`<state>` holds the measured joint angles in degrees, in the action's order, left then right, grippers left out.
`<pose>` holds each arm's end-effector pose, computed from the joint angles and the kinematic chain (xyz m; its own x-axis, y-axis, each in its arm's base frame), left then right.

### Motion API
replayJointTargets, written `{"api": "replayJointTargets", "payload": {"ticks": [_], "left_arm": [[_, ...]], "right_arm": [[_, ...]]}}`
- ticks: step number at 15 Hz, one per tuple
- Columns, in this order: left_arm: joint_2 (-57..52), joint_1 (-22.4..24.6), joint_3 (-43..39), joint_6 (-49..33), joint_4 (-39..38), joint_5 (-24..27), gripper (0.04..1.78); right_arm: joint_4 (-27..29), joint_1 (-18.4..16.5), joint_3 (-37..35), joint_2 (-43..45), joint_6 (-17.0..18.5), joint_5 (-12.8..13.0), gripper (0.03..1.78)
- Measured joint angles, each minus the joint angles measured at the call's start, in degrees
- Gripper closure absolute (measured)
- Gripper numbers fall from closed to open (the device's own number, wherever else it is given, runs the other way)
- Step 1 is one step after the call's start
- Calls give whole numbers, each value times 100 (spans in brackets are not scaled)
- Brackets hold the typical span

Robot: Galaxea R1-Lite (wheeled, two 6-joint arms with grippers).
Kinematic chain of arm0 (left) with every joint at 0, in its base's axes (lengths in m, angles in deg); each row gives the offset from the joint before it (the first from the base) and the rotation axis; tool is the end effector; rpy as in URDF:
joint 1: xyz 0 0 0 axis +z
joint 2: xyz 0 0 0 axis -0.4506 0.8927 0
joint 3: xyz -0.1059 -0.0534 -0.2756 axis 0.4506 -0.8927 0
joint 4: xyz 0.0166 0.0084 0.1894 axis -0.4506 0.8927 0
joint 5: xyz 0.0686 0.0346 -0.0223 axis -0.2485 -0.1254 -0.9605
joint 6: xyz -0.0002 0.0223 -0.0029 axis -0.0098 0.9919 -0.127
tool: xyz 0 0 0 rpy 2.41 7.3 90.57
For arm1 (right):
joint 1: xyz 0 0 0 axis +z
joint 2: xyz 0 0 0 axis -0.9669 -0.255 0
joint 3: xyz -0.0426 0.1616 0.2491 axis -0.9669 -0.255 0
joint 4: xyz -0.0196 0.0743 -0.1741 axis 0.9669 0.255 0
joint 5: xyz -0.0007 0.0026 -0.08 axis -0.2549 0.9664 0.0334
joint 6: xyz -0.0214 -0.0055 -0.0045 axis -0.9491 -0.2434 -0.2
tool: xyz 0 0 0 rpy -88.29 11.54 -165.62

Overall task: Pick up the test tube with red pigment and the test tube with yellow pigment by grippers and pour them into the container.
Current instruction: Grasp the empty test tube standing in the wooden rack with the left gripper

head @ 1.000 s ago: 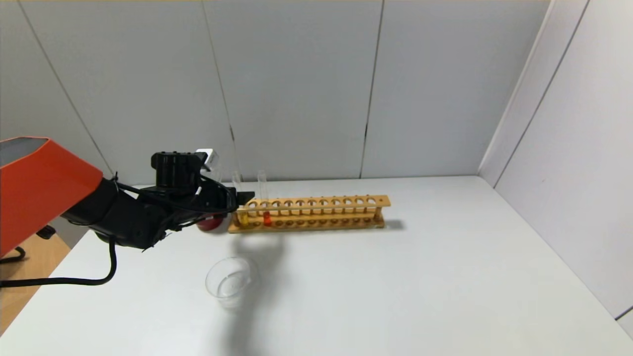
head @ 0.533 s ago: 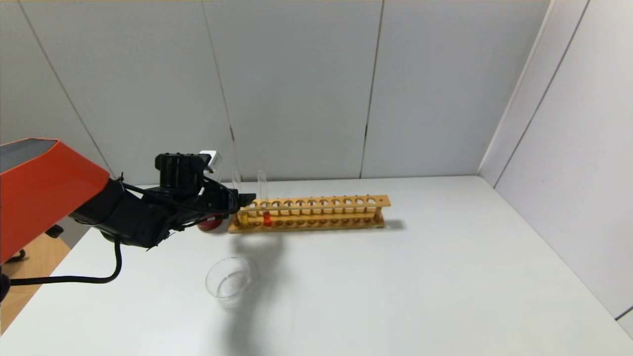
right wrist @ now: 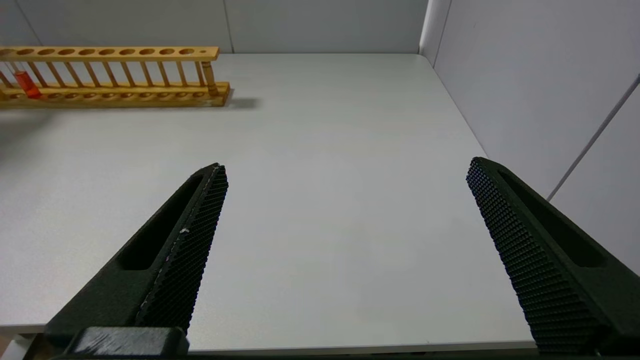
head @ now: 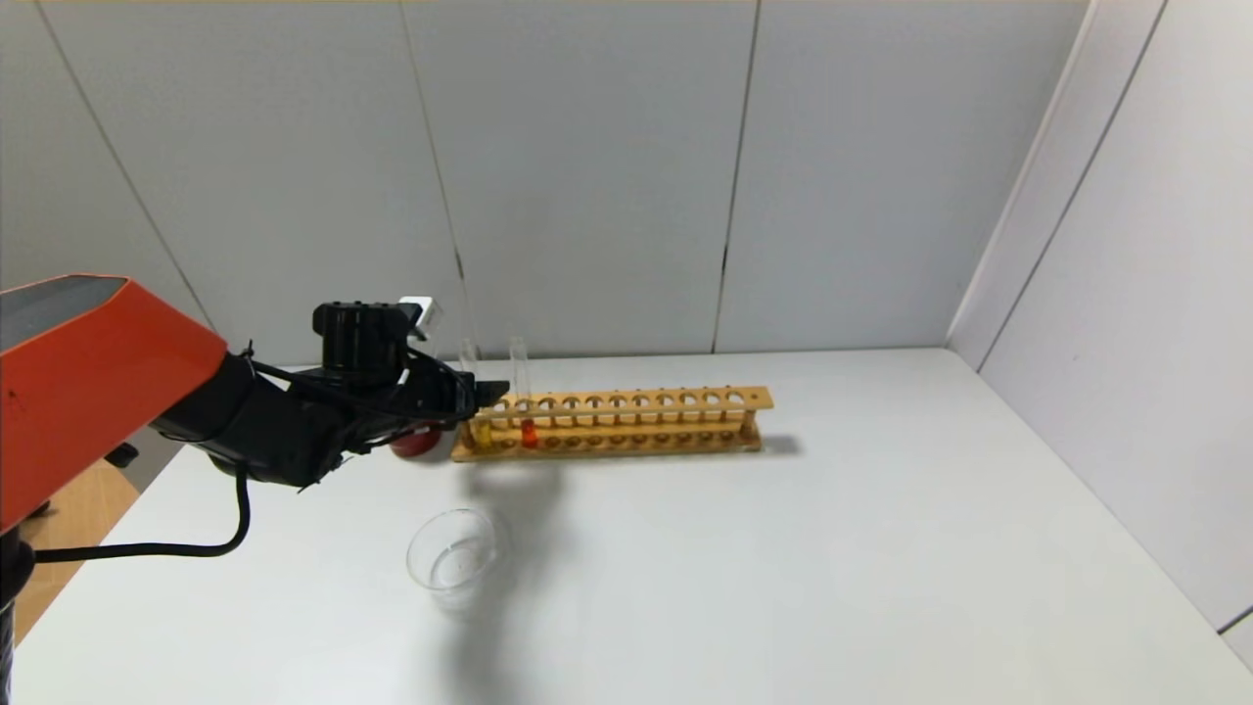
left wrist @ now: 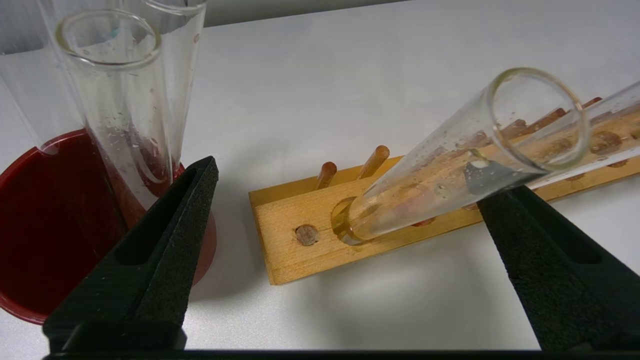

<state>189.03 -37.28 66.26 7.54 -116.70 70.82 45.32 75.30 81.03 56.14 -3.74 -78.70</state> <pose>0.3969 -0.0767 0.0966 0.8761 -0.3032 -0.3748 0.2763 0.9529 -0.1250 -0.0227 0.0001 0.0753 1.0000 0.0056 -0.0012 -0.0056 1.0000 -0.0013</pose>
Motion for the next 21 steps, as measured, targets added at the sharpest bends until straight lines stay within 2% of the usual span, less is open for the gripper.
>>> {"api": "replayJointTargets", "payload": {"ticks": [18,21], "left_arm": [[199,-88,184,149,-55,-185,8],[205,-85,212,149,-52,-195,25]], "right_arm": [[2,0,0,0,0,2,6],[2,0,0,0,0,2,6]]}}
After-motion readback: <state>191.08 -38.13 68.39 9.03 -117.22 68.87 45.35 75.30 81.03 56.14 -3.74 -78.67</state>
